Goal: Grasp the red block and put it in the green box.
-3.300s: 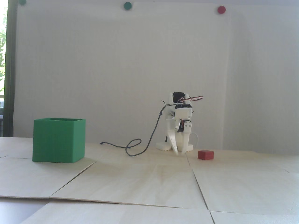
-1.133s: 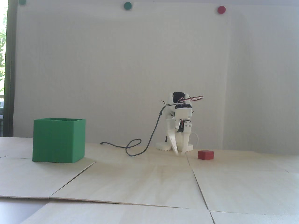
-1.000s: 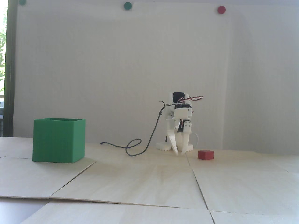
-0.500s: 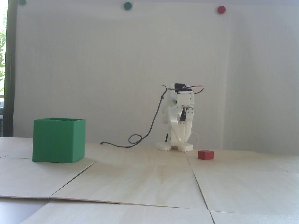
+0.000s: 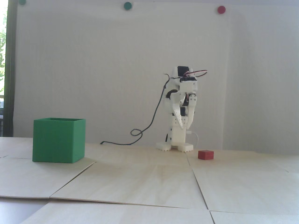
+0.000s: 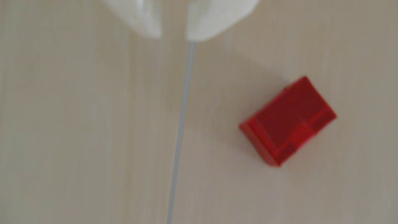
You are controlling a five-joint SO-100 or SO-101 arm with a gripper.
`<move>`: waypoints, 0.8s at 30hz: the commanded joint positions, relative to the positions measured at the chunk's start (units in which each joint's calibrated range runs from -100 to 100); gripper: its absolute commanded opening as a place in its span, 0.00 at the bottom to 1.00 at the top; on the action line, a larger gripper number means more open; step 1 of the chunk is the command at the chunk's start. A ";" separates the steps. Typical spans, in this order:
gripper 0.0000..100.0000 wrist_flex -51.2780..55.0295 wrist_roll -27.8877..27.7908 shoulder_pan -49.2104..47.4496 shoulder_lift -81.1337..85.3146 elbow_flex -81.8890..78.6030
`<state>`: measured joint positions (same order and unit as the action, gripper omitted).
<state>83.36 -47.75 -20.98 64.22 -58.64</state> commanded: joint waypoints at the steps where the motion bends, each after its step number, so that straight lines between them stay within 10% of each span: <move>1: 0.02 0.37 1.58 0.11 -14.99 10.55; 24: 0.02 2.73 2.05 -23.13 -23.99 17.20</move>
<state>87.94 -46.83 -40.08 40.56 -45.21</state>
